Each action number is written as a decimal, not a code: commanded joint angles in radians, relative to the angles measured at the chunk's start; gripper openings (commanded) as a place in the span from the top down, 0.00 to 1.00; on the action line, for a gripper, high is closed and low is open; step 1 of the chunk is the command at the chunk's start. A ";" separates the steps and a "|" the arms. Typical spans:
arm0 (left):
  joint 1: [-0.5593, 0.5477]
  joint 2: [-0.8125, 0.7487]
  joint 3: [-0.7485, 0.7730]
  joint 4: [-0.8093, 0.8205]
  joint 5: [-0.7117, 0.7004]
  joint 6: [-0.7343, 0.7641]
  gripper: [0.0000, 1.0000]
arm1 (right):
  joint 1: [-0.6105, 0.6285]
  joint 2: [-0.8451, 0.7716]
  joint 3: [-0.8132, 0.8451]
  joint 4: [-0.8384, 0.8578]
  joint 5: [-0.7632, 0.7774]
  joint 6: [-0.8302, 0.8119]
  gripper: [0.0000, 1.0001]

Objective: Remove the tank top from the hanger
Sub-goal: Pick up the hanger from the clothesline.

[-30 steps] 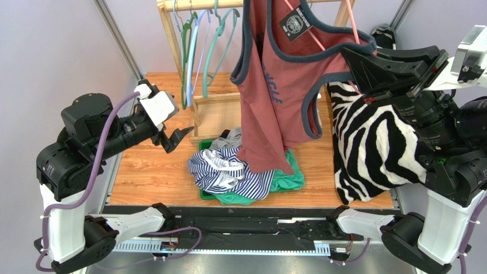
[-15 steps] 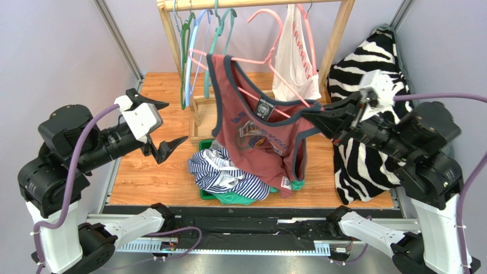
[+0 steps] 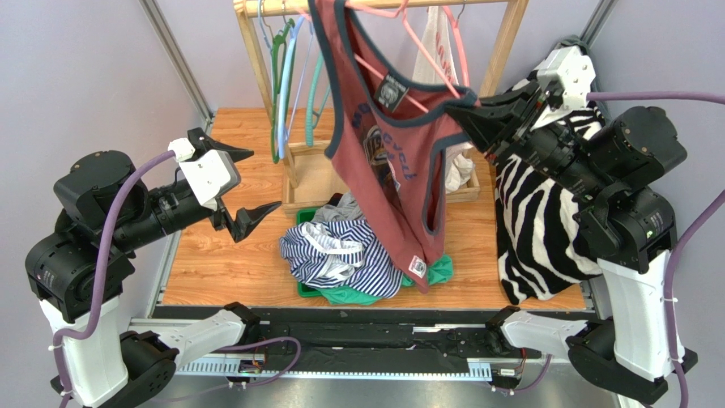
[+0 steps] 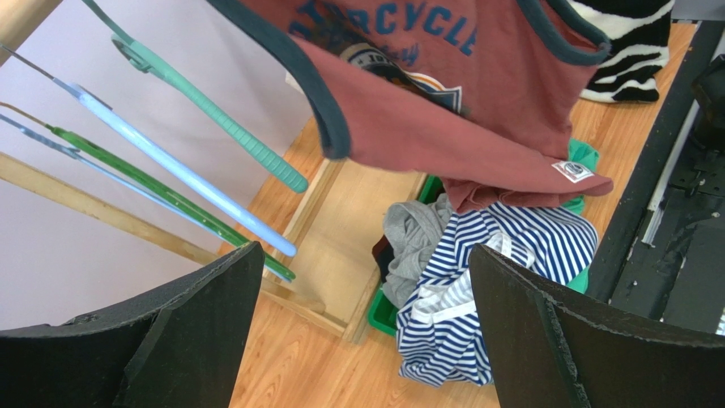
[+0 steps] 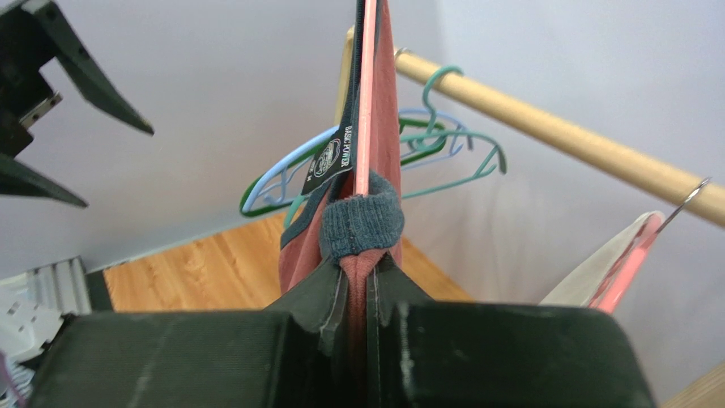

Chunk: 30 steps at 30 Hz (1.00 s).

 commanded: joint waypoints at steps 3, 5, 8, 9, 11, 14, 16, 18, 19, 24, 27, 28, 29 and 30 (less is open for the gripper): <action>0.016 0.003 0.023 -0.001 0.034 -0.009 0.01 | 0.004 0.046 0.115 0.257 0.079 0.005 1.00; 0.018 0.001 0.023 -0.001 0.037 -0.010 0.01 | 0.004 0.057 0.132 0.287 0.088 0.015 1.00; 0.019 0.003 0.025 -0.001 0.035 -0.010 0.01 | 0.004 0.071 0.170 0.292 0.082 0.032 1.00; 0.021 0.003 0.026 0.001 0.037 -0.010 0.01 | 0.004 0.074 0.172 0.295 0.082 0.037 1.00; 0.022 0.003 0.026 0.001 0.037 -0.012 0.01 | 0.004 0.073 0.176 0.292 0.068 0.046 1.00; 0.027 -0.002 0.023 -0.001 0.044 -0.013 0.01 | 0.003 0.076 0.193 0.219 -0.008 0.055 1.00; 0.028 -0.002 0.023 -0.002 0.047 -0.012 0.01 | 0.004 0.059 0.173 0.159 -0.070 0.072 1.00; 0.028 -0.005 0.028 -0.002 0.050 -0.012 0.01 | 0.004 0.037 0.111 0.129 -0.132 0.083 1.00; 0.030 -0.008 0.031 -0.002 0.050 -0.013 0.01 | 0.003 0.011 0.086 0.099 -0.154 0.084 1.00; 0.033 -0.026 0.060 -0.022 0.075 0.020 0.01 | 0.004 -0.082 -0.119 0.047 -0.243 0.097 1.00; 0.036 -0.038 0.074 -0.025 0.075 0.034 0.01 | 0.004 -0.133 -0.230 0.022 -0.307 0.092 1.00; 0.038 -0.042 0.078 -0.027 0.070 0.040 0.01 | 0.004 -0.142 -0.248 0.007 -0.329 0.086 1.00; 0.038 -0.042 0.089 -0.033 0.066 0.048 0.01 | 0.004 -0.151 -0.270 -0.007 -0.347 0.071 1.00; 0.038 -0.040 0.094 -0.038 0.064 0.062 0.01 | 0.004 -0.151 -0.278 -0.045 -0.396 0.061 1.00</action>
